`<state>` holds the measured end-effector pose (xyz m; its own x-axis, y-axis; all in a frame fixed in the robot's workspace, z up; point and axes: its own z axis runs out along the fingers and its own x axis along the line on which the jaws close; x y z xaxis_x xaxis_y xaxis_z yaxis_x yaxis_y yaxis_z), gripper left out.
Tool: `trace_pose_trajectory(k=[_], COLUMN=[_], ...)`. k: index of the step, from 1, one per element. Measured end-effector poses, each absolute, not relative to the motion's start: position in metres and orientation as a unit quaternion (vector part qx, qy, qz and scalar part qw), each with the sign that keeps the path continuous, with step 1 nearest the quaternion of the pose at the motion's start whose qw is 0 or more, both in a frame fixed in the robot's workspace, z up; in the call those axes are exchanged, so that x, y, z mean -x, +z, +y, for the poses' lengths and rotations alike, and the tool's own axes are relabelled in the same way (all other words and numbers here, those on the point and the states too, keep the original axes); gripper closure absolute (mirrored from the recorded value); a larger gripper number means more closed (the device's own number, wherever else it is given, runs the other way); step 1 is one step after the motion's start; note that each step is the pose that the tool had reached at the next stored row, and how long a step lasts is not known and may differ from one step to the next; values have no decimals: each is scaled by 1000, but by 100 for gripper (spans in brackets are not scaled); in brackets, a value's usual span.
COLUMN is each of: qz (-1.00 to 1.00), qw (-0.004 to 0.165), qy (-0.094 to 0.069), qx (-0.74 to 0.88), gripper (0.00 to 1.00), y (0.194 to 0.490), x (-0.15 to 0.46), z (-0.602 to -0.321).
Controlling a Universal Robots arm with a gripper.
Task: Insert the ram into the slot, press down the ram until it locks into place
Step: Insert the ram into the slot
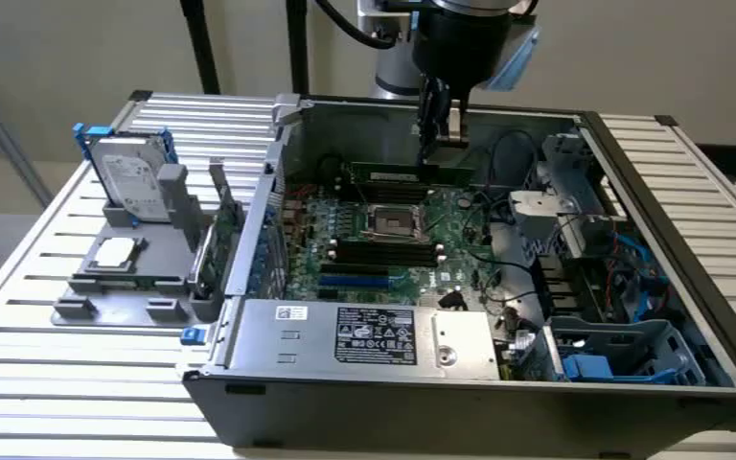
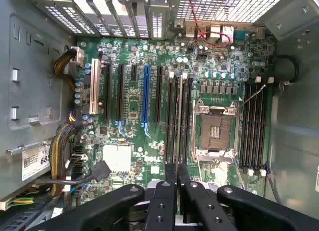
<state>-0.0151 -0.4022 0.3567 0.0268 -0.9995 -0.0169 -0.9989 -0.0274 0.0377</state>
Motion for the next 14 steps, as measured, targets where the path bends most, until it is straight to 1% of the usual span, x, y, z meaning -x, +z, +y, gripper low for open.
trace_pose_trajectory(k=[14], qz=[-697], qw=[8], qy=[-19], qx=[-716], gripper=[87], y=[356], x=[15], z=[-402])
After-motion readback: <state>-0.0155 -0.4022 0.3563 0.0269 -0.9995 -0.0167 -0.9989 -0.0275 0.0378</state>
